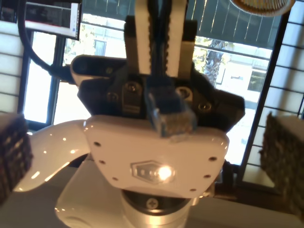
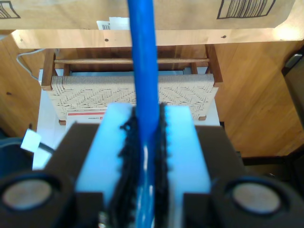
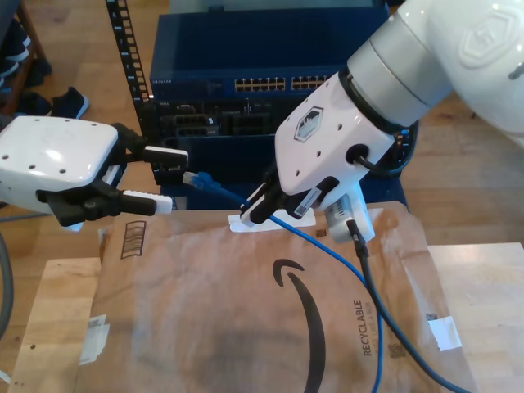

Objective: Grab the cable and plug it in

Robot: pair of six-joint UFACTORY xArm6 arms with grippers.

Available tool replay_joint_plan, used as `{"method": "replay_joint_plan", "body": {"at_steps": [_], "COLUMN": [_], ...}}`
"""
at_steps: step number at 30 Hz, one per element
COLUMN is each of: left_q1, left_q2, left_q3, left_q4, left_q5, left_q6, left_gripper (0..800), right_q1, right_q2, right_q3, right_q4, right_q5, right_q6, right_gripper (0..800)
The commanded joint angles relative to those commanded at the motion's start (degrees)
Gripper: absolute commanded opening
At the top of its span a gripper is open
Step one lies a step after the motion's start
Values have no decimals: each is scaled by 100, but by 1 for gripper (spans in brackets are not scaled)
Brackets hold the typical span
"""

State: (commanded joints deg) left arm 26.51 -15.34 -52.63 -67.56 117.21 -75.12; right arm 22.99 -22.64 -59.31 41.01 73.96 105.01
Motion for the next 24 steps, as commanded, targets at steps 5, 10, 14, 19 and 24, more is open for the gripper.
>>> {"method": "replay_joint_plan", "body": {"at_steps": [5,10,14,19,24], "left_q1": [0,0,9,0,0], "left_q2": [176,176,158,141,149], "left_q3": [-9,0,9,18,26], "left_q4": [0,0,0,9,18], "left_q5": [0,9,167,220,176], "left_q6": [-237,-237,-237,-229,-229], "left_gripper": [611,574,544,475,397], "right_q1": [35,44,44,44,44], "right_q2": [0,0,18,26,26], "right_q3": [9,9,0,18,18], "right_q4": [0,0,0,0,0], "right_q5": [0,0,0,0,0], "right_q6": [0,0,0,0,0], "right_gripper": [1,1,1,1,1]}}
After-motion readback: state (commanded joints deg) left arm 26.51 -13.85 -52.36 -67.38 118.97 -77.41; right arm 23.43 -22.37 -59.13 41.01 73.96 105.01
